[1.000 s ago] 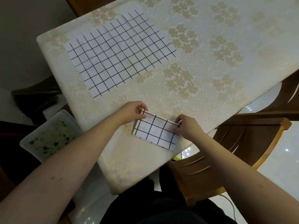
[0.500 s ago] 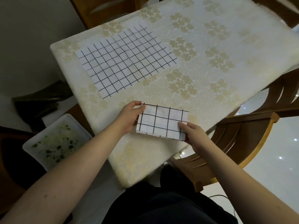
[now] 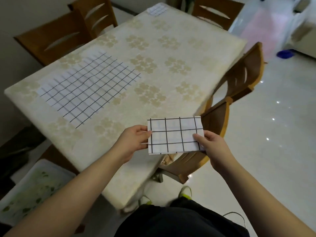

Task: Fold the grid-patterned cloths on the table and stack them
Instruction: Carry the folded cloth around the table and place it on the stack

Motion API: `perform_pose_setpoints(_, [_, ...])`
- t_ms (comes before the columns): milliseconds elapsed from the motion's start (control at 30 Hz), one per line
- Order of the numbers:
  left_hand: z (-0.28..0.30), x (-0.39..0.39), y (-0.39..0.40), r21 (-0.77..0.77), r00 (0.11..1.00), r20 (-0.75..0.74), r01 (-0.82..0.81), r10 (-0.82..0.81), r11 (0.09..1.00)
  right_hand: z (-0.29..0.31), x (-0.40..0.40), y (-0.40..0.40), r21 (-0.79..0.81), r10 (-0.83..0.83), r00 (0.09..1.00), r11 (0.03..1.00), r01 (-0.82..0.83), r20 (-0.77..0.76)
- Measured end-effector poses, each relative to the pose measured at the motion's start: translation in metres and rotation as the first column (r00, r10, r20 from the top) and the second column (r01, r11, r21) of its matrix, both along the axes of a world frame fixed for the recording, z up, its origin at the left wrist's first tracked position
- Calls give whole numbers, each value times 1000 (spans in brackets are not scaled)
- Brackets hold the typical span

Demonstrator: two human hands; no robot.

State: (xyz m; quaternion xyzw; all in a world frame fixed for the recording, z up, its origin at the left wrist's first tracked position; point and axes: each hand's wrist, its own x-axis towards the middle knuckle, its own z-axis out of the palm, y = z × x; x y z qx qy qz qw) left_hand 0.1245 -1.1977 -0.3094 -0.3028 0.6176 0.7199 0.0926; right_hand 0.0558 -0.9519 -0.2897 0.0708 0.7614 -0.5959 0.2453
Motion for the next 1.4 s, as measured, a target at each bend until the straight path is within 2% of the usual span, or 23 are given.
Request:
perform_pose_setpoints(167, [30,-11,51,-89,990,-69,114,-120,989,16,8,67,-123,-126,992,984,126,1])
perform_pose_setpoints(433, [47,-30,181,-130,960,-48,268,-276,955,9,34,189,-36,-255,964,967,253,-72])
perform_pose_setpoints(600, [32,-36,267,-196,929,8,364,-370,911,2,54,280,-71,-352,936,934,351,-7])
perform_pose_setpoints(800, [24,-42,341,-150,878,14,475,-479,867,-7,65,353,-138,-437,896,886,443,76])
perform_pose_setpoints(933, [26,-51,364,-179,844,47,533,-534,827,-10,61,376,-152,-487,867,854,498,107])
perform_pose_setpoints(1100, [23,-72,373,-166,853,45,520,-520,838,-12,44,381,-162,-542,832,816,555,117])
perform_pose_setpoints(1400, [-1,-167,354,-177,856,48,515,-515,839,-17,-43,376,-80,-506,858,855,513,84])
